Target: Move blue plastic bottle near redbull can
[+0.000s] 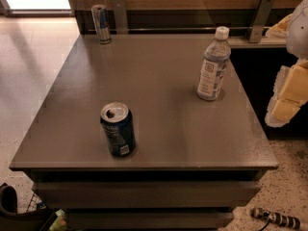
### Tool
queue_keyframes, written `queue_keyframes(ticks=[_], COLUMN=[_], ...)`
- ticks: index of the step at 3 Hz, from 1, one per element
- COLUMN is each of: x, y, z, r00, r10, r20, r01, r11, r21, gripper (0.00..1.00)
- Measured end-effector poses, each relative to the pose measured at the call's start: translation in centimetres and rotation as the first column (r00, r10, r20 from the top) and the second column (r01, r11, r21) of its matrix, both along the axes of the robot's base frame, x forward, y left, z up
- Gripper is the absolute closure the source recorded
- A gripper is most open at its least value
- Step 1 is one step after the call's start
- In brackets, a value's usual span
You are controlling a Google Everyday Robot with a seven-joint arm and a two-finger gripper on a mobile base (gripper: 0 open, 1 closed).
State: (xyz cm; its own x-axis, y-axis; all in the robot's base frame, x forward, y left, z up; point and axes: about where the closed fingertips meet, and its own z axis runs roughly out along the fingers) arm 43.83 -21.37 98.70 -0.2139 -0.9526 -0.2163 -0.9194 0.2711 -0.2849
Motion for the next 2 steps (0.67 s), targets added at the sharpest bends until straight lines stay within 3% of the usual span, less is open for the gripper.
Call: queue_keyframes(ticks=[2], x=[0.37], y=[-0.07], z=[0.17], r00=[0.9999], r10=[-0.003], r20=[0.014], r01=[0.002], r11=[1.0], r21=[0.018], gripper=[0.0])
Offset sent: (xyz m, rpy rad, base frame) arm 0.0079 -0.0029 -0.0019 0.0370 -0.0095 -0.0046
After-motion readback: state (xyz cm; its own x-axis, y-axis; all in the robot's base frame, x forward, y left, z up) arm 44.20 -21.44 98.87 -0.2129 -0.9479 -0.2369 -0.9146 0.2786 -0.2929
